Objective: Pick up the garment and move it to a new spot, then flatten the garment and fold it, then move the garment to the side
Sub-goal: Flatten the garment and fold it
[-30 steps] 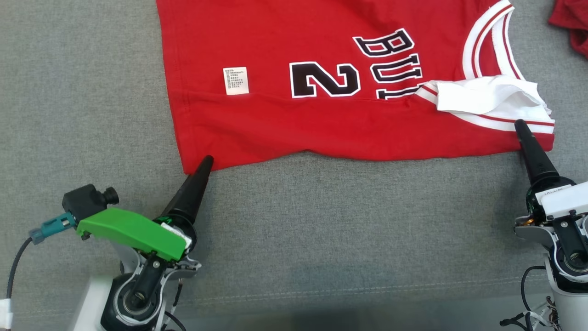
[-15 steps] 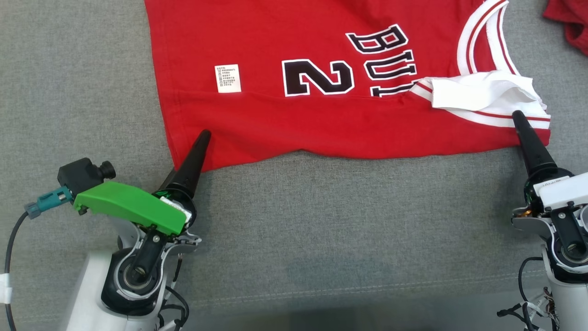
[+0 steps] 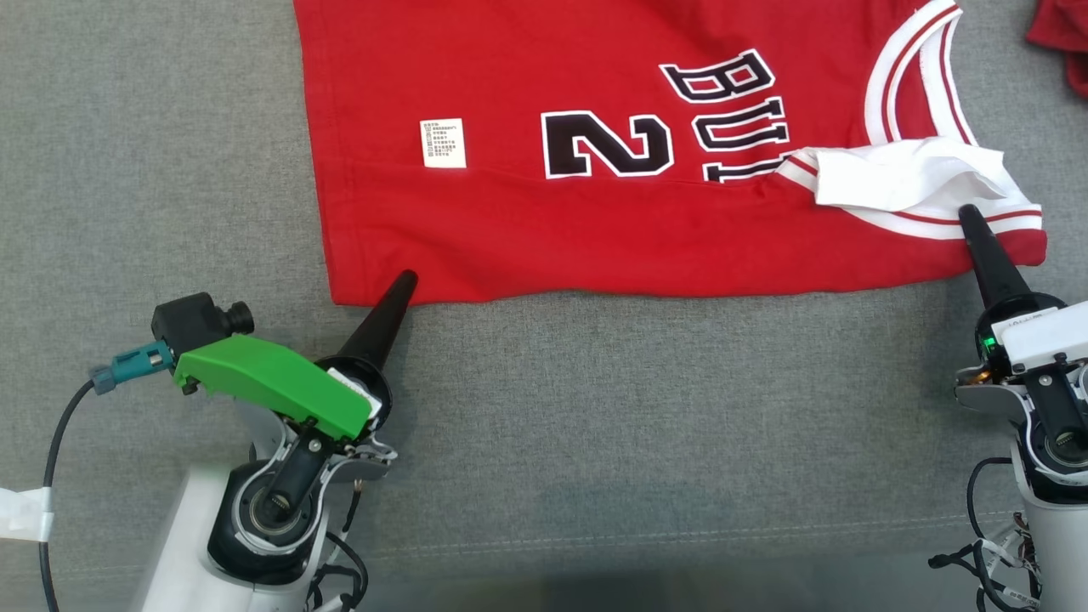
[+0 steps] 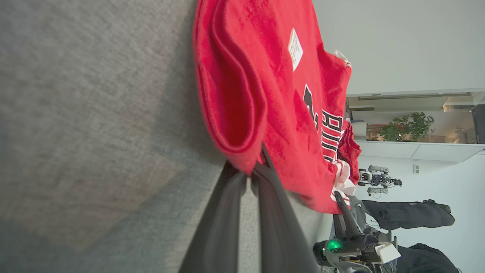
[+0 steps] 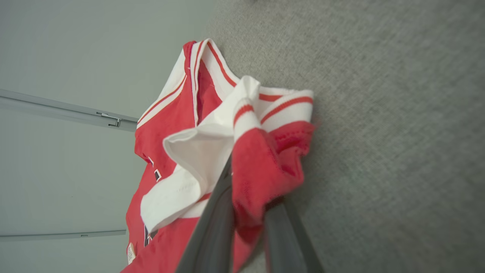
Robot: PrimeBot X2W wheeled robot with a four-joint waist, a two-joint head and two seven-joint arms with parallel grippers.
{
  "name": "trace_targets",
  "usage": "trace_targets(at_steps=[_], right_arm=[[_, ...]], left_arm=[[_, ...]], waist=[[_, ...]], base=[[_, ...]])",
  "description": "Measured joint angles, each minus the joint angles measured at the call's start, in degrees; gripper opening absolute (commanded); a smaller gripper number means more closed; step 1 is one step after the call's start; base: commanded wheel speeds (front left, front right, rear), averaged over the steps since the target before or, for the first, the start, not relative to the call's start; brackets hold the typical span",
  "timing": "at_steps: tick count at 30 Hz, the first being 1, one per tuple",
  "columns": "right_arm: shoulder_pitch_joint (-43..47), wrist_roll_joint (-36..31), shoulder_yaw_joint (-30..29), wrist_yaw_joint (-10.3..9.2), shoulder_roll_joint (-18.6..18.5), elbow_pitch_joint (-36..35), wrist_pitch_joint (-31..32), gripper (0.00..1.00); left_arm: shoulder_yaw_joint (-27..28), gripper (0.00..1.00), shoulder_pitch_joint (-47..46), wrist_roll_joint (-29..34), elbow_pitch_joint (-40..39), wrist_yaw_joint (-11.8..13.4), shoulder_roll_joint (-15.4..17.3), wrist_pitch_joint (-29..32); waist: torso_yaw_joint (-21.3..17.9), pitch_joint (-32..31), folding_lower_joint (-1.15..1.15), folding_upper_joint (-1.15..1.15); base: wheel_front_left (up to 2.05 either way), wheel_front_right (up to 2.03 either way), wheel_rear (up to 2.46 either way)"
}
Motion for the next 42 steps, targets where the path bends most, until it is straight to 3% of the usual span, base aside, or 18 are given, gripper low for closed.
trace_targets(at_steps=[2,15,24,32,42], right_arm=[[-0.33,-0.01,-0.02,0.00,-0.36,0.36,0.01,0.00],[-0.89,-0.34,-2.53,-0.01,-2.61,3.47,0.43,0.00],[0.79,-0.35,-2.42,0.03,-2.81,3.91,0.43,0.08],[5.44,-0.53,-2.20,1.51,-2.58,0.92,0.34,0.08],[11.63,-0.52,-0.76,1.96,-1.04,-5.27,0.35,0.07]], left_arm=[[0.36,0.00,0.00,-0.41,0.04,-0.01,0.00,0.51],[2.08,0.00,0.07,-3.38,0.43,-0.01,-0.58,0.56],[2.65,0.00,3.19,-8.27,-1.03,-0.56,-1.83,-1.21],[-1.22,0.00,6.66,-9.25,-0.05,-1.13,-1.80,-2.14],[0.13,0.00,10.69,-8.78,-0.10,-1.20,-1.66,-4.64]], waist=[[0.19,-0.10,0.00,0.00],[1.70,-1.55,0.00,0.00],[3.24,-3.25,0.00,0.00],[4.84,-4.50,0.00,0.00],[4.01,-5.75,0.00,0.00]], base=[[0.00,0.00,0.00],[0.00,0.00,0.00],[0.00,0.00,0.00],[0.00,0.00,0.00],[0.00,0.00,0.00]])
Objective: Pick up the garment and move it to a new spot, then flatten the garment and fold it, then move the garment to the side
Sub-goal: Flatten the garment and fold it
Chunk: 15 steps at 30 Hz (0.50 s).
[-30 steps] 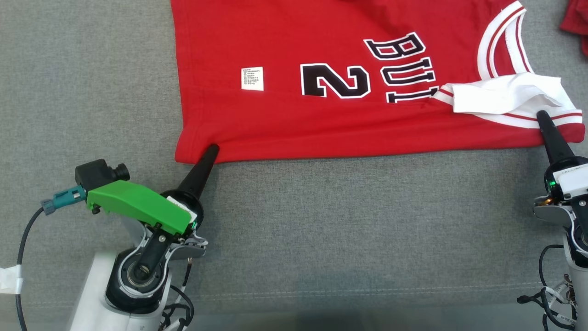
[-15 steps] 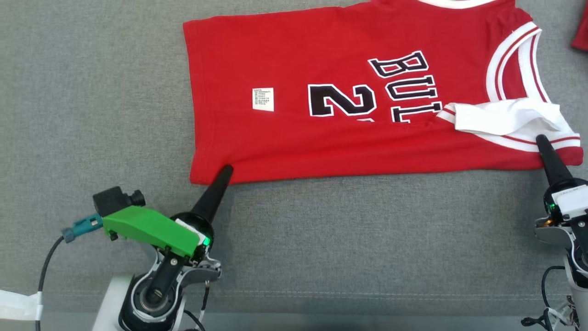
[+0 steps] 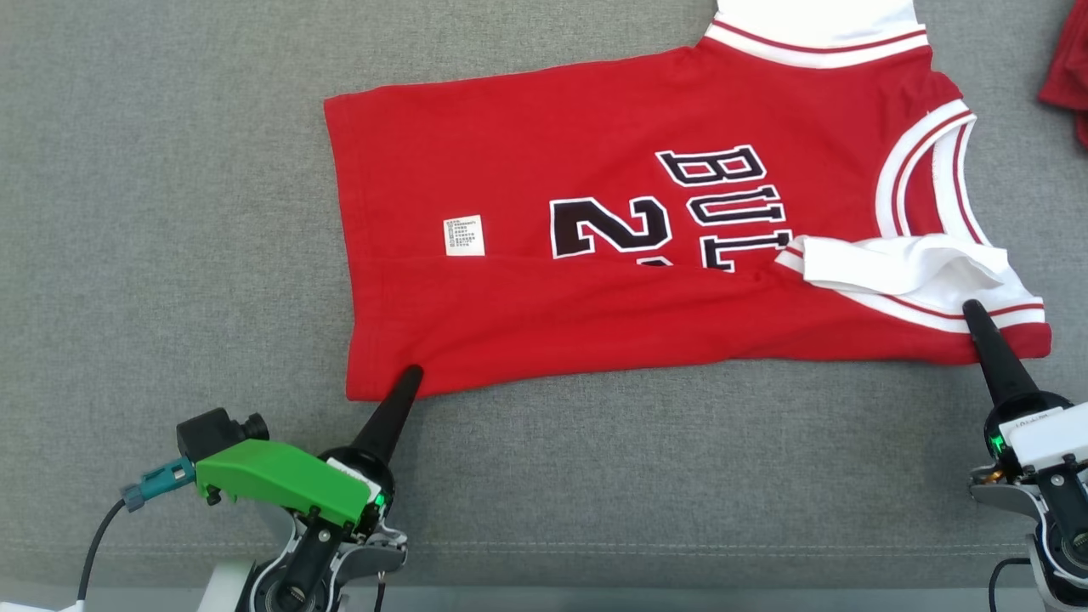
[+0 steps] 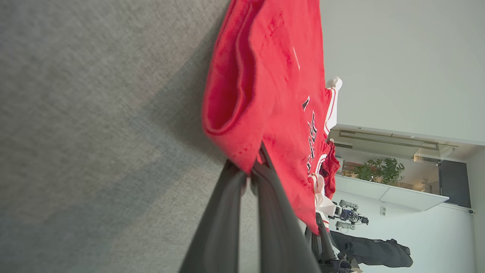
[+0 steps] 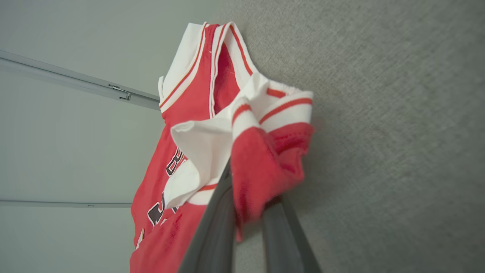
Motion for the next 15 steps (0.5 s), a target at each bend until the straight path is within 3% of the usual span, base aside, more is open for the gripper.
trace_targets(at_steps=[15], right_arm=[[6.20,0.64,-3.76,-1.12,-0.19,-6.25,-0.12,0.07]], left_arm=[[-1.49,0.00,2.02,2.61,-2.47,0.00,3.25,1.57]], waist=[[-2.20,1.00,0.00,0.00]], base=[[0.00,0.00,0.00]])
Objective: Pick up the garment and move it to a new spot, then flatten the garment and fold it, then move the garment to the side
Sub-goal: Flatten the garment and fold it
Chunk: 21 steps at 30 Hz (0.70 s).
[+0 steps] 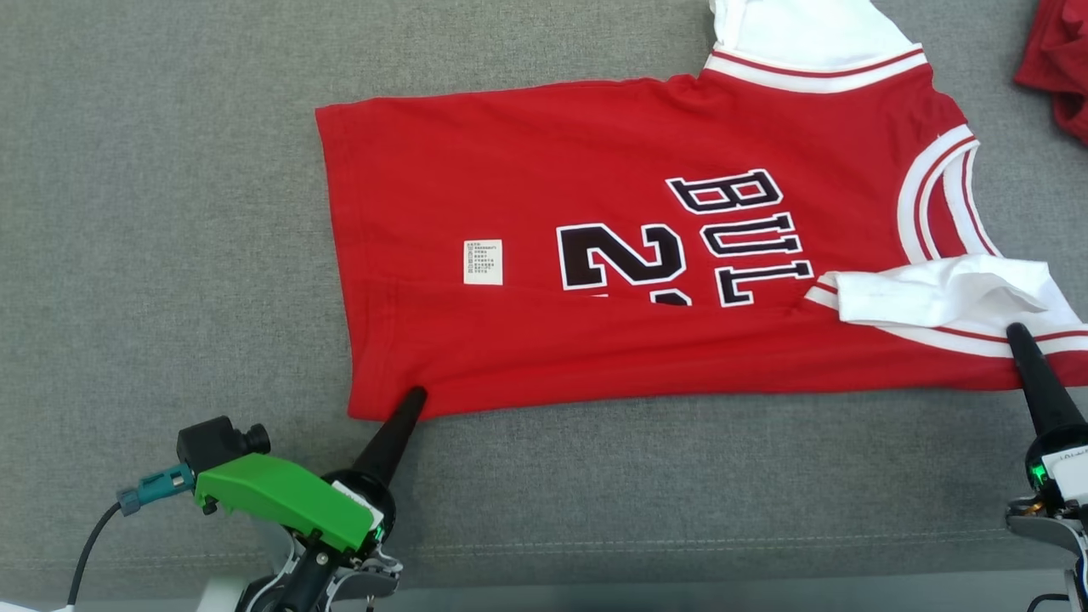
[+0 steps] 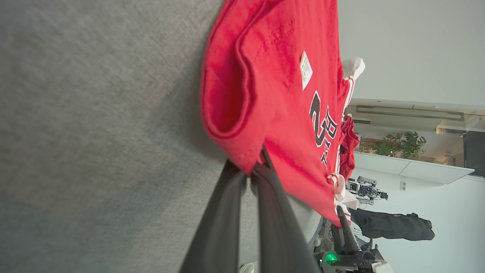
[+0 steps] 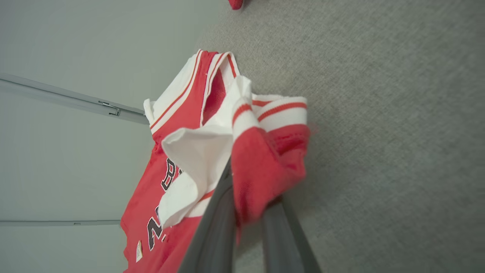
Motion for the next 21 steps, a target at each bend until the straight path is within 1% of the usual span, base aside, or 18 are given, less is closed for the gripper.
trace_targets(at_steps=[2,5,6,8,13,15,19,21], right_arm=[[0.82,0.31,-0.05,-0.43,0.31,-0.35,-0.13,0.07],[2.80,1.13,-0.05,-0.44,1.29,-1.18,-0.14,0.08],[3.39,1.19,0.34,-0.44,1.56,-1.20,-0.13,0.10],[3.93,1.18,0.85,-0.44,2.16,-1.15,-0.13,0.10],[4.60,1.10,1.81,-0.43,2.27,-1.20,-0.13,0.11],[4.59,1.09,2.01,-0.43,2.30,-1.23,-0.13,0.08],[4.59,0.96,1.30,-0.44,1.88,-1.60,-0.13,0.06],[4.59,0.94,0.86,-0.44,1.43,-1.82,-0.13,0.07]], left_arm=[[-0.43,0.00,0.22,0.00,-0.35,0.00,0.26,0.09],[-1.36,0.00,0.77,0.00,-0.80,0.00,0.25,0.55],[-1.30,0.00,0.93,-0.01,-0.78,0.00,0.21,0.54],[-1.12,0.00,1.29,-0.01,-0.73,0.00,0.22,0.52],[-0.58,0.00,1.72,-0.01,-0.69,0.00,0.21,0.44],[0.00,0.00,1.72,-0.01,-0.57,0.00,0.21,0.00],[0.57,0.00,1.72,-0.01,-0.69,0.00,0.24,-0.07],[0.58,0.00,1.72,-0.01,-0.89,0.00,0.24,-0.07]], waist=[[-0.02,0.29,0.00,0.00],[0.24,0.71,0.00,0.00],[0.36,0.85,0.00,0.00],[0.52,1.01,0.00,0.00],[0.56,1.07,0.00,0.00],[0.47,0.79,0.00,0.00],[0.24,0.12,0.00,0.00],[0.15,-0.03,0.00,0.00]], base=[[0.00,0.00,0.00],[0.00,0.00,0.00],[0.00,0.00,0.00],[0.00,0.00,0.00],[0.00,0.00,0.00],[0.00,0.00,0.00],[0.00,0.00,0.00],[0.00,0.00,0.00]])
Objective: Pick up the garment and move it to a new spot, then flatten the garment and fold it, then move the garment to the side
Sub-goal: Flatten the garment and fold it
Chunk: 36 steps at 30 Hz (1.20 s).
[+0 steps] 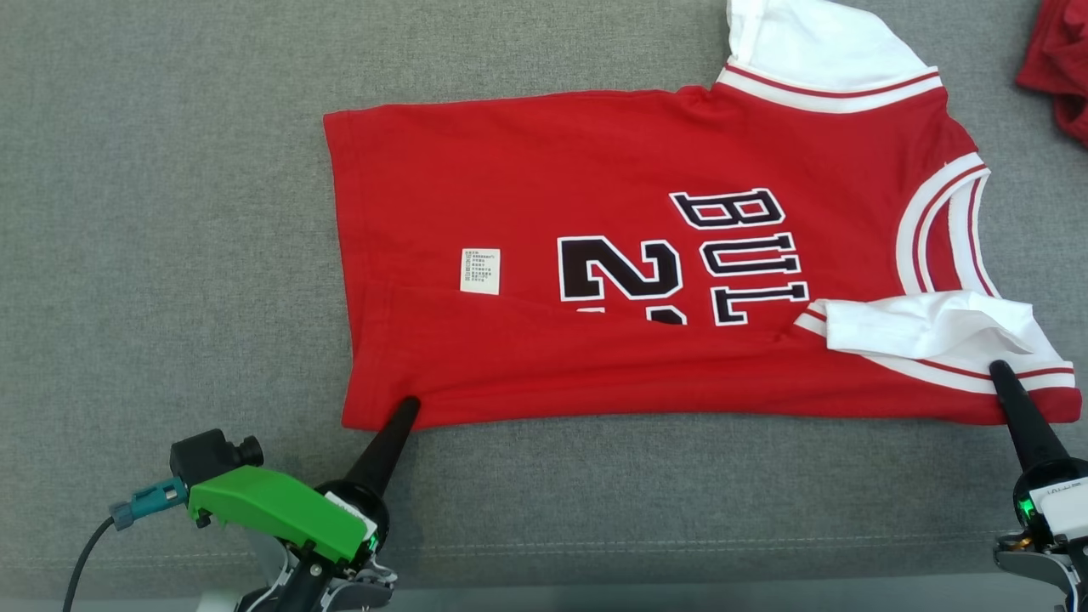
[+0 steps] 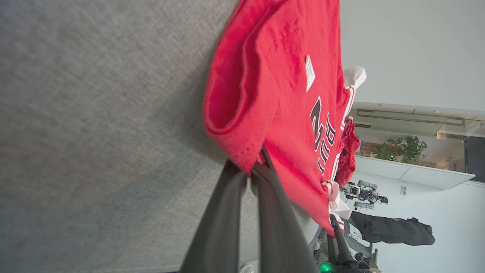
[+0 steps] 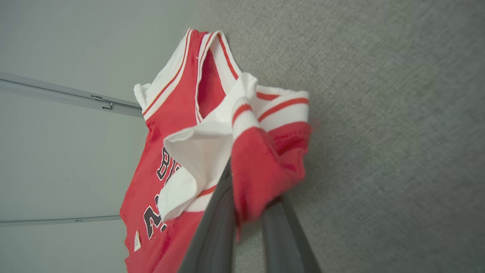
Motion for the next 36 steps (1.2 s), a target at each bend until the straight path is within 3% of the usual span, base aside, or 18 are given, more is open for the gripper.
trace_targets(at_steps=[7,14,16,17,20,21,22,23,26,29,36], right_arm=[[0.26,-0.01,-0.32,-0.51,0.00,-0.08,0.01,0.07],[1.36,-0.05,0.15,-0.53,0.11,0.35,0.34,0.15],[1.33,-0.54,0.69,-0.53,-0.09,0.35,0.44,0.22],[1.25,-0.83,1.00,-0.52,-0.15,0.34,0.44,0.32],[0.70,-1.52,1.80,-0.51,-0.16,0.21,0.43,0.39],[0.35,-1.66,2.12,-0.49,-0.13,0.05,0.43,0.53],[-0.13,-1.67,2.25,-0.49,-0.04,0.03,0.42,0.86],[-0.64,-1.83,2.57,-0.48,-0.05,-0.03,0.43,1.00],[-1.26,-2.11,3.19,-0.49,-0.04,-0.57,0.43,1.00],[-1.22,-2.53,3.20,-0.51,-0.09,-0.62,0.43,1.00],[-0.35,-2.98,1.88,-0.59,-0.11,-0.86,0.33,1.00]], left_arm=[[-0.08,0.00,0.26,0.00,-0.21,0.00,0.01,0.00],[-0.14,0.00,1.24,-0.02,-0.53,0.01,-0.01,-0.18],[-0.26,0.00,1.27,-0.01,-0.53,0.01,-0.01,-0.18],[-0.37,0.00,1.27,-0.01,-0.54,0.01,-0.01,-0.18],[-1.07,0.03,1.26,0.37,-0.56,0.02,-0.03,-0.16],[-1.34,0.08,1.16,0.41,-0.69,0.01,-0.08,-0.16],[-1.70,0.15,1.07,0.42,-0.66,0.02,-0.14,-0.16],[-1.98,0.30,1.05,0.42,-0.65,0.02,-0.27,-0.16],[-2.32,0.46,1.03,0.42,-0.92,0.08,-0.88,-0.16],[-2.46,1.00,1.04,0.42,-0.87,0.08,-0.99,-0.51],[-0.53,1.00,1.54,0.78,-0.45,0.14,-0.88,-1.96]], waist=[[-0.05,-0.14,0.00,0.00],[-0.10,-0.11,0.00,0.00],[-0.15,-0.10,0.00,0.00],[-0.18,-0.10,0.00,0.00],[-0.23,-0.24,0.00,0.00],[-0.26,-0.27,0.00,0.00],[-0.26,-0.33,0.00,0.00],[-0.25,-0.46,0.00,0.00],[-0.26,-0.73,0.00,0.00],[-0.22,-1.01,0.00,0.00],[-0.25,-1.26,0.00,0.00]], base=[[0.00,0.00,0.00],[0.00,0.00,0.00],[0.00,0.00,0.00],[0.00,0.00,0.00],[0.00,0.00,0.00],[0.00,0.00,0.00],[0.00,0.00,0.00],[0.00,0.00,0.00],[0.00,0.00,0.00],[0.00,0.00,0.00],[0.00,0.00,0.00]])
